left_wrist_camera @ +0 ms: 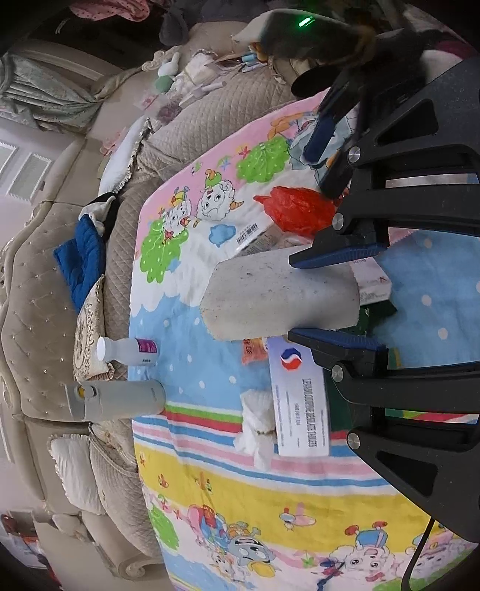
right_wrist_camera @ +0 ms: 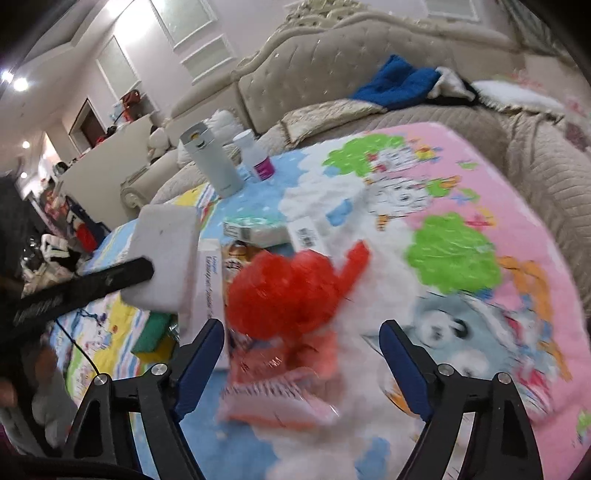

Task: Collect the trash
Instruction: 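Grasp the white sponge block with the left tool while the right tool grasps the red plastic bag, then carry both items to the black bin and open both tools to drop them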

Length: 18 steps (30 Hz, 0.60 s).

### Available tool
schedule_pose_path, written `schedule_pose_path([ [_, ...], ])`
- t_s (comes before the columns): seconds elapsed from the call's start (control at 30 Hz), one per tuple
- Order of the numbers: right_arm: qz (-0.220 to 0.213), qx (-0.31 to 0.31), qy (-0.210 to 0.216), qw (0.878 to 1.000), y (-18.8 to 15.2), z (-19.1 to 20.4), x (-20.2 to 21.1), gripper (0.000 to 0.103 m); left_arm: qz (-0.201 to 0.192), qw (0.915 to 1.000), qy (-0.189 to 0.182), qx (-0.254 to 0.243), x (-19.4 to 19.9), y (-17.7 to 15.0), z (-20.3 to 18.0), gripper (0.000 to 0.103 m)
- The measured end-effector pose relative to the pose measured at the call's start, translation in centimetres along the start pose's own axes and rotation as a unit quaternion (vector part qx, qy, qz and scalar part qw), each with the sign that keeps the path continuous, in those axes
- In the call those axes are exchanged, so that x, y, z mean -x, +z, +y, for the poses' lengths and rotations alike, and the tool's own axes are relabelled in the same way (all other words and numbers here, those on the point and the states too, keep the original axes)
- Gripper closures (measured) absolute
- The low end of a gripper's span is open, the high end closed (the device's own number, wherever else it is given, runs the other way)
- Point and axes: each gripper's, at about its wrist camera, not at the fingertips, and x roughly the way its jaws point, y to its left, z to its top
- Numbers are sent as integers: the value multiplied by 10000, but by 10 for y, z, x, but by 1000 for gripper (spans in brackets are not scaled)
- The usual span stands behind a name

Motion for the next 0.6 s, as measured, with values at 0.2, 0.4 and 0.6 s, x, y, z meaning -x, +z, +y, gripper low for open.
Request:
schedule_pose_path([
  [0.2, 427, -427, 422, 9973, 6, -14, -45, 60, 69, 10000, -21, 4, -2, -6, -2, 72],
  [0.4, 57, -153, 280, 9995, 0, -14, -13, 73, 65, 9999, -143, -67, 1, -8, -17, 72],
  [0.6, -351, -51, 68, 9993, -3, -26, 38, 73, 53, 9992, -310, -262, 3, -10, -50, 72],
])
